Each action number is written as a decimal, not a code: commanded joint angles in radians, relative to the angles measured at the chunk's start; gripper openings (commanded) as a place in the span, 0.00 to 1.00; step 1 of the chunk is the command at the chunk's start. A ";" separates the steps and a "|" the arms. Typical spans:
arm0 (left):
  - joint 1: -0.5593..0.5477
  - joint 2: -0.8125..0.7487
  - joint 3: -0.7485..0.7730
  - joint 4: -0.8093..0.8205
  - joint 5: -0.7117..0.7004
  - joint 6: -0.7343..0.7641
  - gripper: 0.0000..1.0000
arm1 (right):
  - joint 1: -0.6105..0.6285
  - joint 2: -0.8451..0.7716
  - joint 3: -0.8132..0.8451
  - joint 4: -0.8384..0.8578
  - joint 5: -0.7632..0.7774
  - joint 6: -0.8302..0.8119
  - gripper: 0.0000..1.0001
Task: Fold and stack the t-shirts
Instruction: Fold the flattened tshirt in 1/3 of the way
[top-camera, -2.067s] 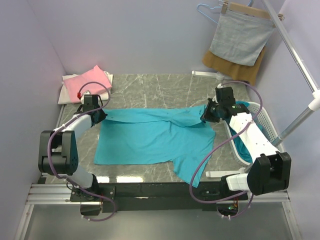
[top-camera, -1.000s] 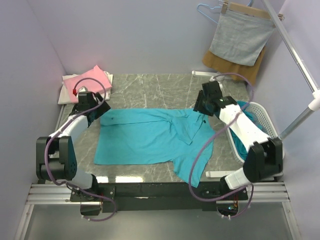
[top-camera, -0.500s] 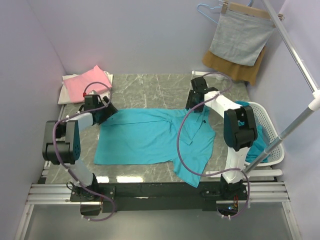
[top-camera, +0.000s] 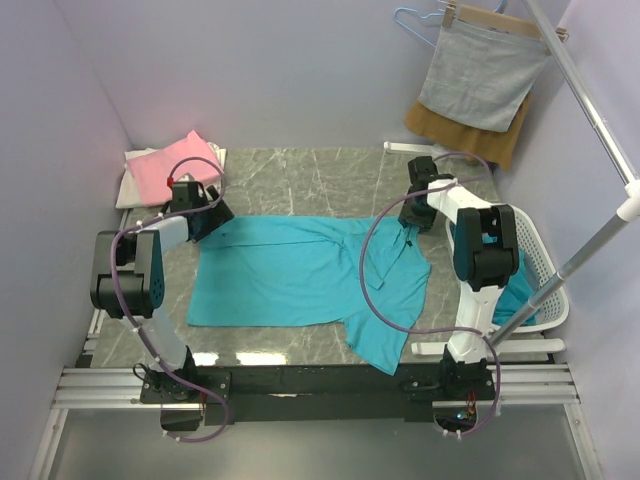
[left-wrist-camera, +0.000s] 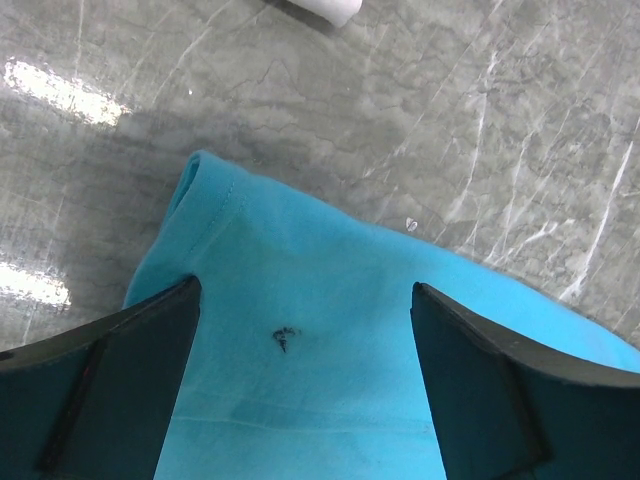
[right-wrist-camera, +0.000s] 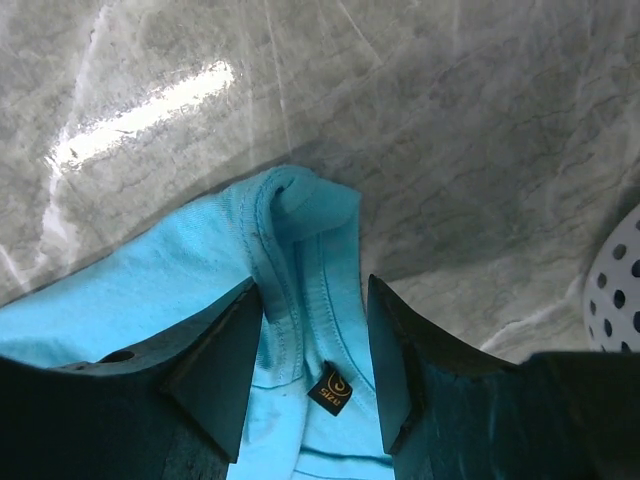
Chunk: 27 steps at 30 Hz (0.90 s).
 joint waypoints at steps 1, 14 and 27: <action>0.002 0.010 -0.009 -0.083 -0.049 0.038 0.94 | 0.013 -0.088 0.007 0.023 0.080 -0.052 0.52; -0.005 -0.130 -0.025 -0.043 0.038 0.022 0.96 | 0.089 -0.292 -0.144 0.074 0.007 -0.023 0.57; -0.059 -0.248 -0.092 -0.117 0.005 0.015 0.96 | 0.092 -0.318 -0.266 0.065 -0.154 -0.023 0.54</action>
